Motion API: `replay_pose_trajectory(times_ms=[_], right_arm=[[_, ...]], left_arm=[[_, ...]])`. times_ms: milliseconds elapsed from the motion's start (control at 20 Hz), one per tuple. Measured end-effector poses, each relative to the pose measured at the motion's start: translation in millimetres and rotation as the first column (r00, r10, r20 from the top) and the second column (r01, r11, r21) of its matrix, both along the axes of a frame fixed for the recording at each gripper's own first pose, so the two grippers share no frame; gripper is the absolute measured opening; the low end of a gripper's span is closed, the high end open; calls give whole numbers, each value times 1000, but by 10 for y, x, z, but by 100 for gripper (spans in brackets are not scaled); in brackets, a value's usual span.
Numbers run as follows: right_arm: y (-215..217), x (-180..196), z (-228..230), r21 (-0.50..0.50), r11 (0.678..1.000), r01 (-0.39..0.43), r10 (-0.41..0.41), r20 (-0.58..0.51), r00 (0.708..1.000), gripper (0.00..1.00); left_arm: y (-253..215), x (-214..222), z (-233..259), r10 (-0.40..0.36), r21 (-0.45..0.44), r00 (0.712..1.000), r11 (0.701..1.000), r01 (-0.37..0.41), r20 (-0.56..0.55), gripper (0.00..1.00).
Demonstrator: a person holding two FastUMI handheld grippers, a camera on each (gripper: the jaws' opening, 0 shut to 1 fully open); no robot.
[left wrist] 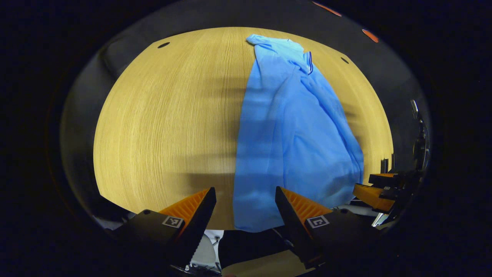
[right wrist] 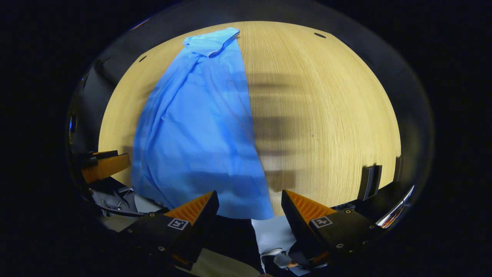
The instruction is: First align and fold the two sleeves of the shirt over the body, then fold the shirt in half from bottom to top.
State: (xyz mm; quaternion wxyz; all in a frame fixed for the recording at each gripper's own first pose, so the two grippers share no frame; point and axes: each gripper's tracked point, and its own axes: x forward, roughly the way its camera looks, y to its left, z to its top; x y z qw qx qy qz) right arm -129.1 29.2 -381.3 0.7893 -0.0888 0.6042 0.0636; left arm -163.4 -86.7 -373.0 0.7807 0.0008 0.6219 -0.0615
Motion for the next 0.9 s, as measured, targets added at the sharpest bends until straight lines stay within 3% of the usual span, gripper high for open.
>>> replay_pose_trajectory(times_ms=[600,900], right_arm=[[-4,-248,-303,-42,999,-12,10,-62,998,99],[-34,-240,-330,-90,995,-45,40,-51,998,98]], left_arm=[[42,-458,-406,75,16,989,997,-73,-131,100],[36,-388,-439,33,73,992,997,-25,-119,98]])
